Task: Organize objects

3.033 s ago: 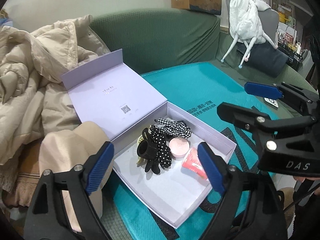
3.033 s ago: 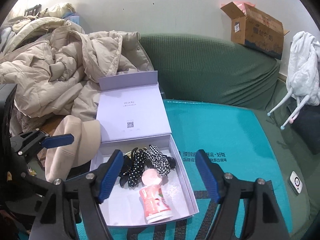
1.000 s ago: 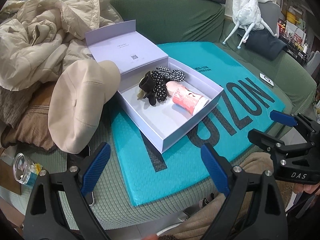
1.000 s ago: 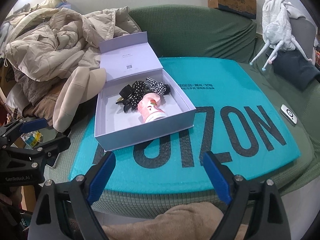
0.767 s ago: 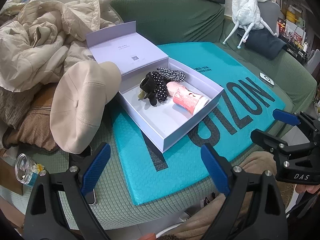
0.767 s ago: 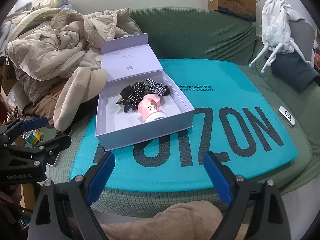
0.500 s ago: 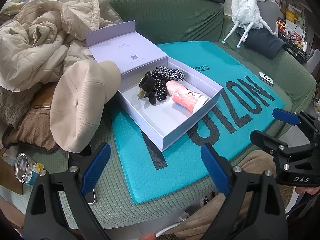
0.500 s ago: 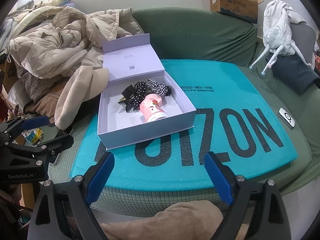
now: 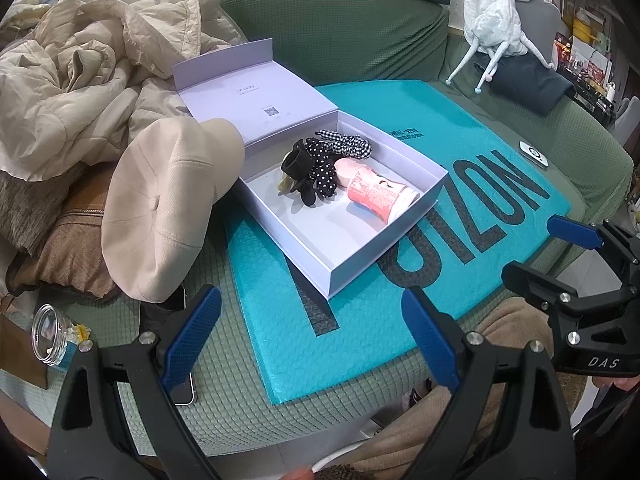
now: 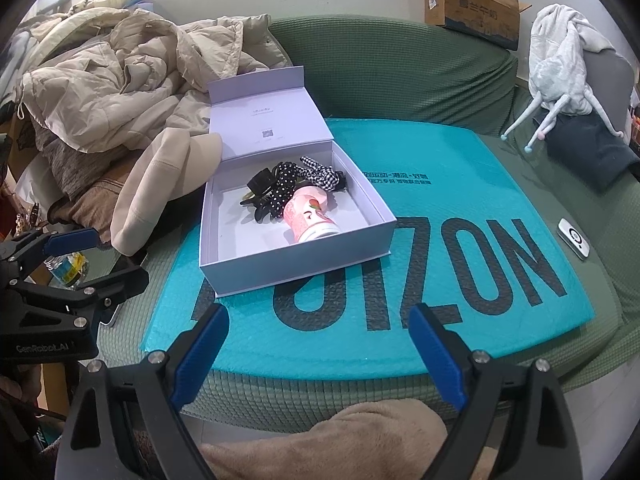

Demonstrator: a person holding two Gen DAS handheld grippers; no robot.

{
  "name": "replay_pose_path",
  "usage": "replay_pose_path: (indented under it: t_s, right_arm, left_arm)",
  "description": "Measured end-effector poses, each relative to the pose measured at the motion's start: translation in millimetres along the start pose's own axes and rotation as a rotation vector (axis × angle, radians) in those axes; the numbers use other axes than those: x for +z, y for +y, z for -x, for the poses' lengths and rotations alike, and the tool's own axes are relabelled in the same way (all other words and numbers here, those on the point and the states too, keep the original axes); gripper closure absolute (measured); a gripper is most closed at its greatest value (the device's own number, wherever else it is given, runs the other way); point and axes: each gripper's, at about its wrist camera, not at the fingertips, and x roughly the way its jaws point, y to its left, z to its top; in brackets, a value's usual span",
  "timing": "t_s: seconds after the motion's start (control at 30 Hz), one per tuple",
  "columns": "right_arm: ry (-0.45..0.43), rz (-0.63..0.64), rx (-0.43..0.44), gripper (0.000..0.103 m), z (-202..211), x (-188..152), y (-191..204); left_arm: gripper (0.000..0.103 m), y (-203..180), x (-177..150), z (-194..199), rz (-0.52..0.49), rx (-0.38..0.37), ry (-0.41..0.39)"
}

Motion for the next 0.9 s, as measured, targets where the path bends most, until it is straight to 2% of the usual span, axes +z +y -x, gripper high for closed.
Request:
replay_pose_path:
  t_s: [0.9]
  right_arm:
    - [0.002,-0.016,-0.004,0.011,4.9,-6.9,-2.0]
  left_arm:
    - [0.012,-8.2,-4.9,2.2,-0.036,-0.013,0.007]
